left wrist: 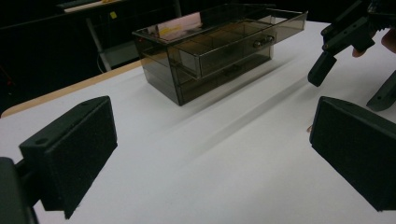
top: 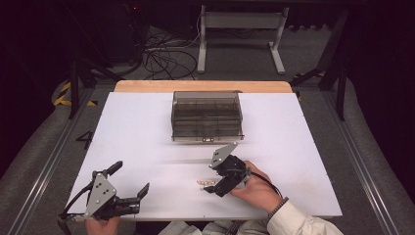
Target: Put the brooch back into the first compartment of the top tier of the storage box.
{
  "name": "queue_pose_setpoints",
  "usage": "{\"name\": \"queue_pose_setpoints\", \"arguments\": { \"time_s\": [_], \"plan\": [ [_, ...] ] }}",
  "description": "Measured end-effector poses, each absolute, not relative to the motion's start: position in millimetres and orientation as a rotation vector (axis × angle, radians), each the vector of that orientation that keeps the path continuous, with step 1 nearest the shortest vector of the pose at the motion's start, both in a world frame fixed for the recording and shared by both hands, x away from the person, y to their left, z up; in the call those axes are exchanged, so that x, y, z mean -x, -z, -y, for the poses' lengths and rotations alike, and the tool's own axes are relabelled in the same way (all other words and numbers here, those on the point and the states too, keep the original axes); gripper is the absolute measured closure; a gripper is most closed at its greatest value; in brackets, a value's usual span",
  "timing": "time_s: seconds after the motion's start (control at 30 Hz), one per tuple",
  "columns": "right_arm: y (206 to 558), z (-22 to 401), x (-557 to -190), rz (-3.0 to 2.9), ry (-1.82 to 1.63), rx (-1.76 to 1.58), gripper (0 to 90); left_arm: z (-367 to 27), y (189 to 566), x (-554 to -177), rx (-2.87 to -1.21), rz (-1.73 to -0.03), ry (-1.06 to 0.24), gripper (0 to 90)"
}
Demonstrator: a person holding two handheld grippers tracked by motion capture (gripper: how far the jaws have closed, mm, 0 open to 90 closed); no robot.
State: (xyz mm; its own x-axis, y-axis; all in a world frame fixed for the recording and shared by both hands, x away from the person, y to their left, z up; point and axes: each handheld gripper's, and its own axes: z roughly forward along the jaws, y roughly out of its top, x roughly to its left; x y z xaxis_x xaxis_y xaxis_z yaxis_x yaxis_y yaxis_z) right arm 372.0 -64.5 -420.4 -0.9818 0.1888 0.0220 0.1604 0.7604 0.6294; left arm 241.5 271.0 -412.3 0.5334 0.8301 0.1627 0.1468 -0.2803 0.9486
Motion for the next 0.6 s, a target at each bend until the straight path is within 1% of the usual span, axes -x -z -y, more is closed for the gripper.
{"name": "queue_pose_setpoints", "arguments": {
  "time_s": [0.2, 0.6],
  "plan": [
    [426, 58, -373, -2.94, -0.968, -0.261, 24.5, -271, 412, -242, -1.749, -0.818, -0.836, 1.4],
    [434, 46, -373, -2.987, -0.897, -0.225, 26.9, -271, 412, -242, -1.752, -0.822, -0.833, 1.4]
  ]
}}
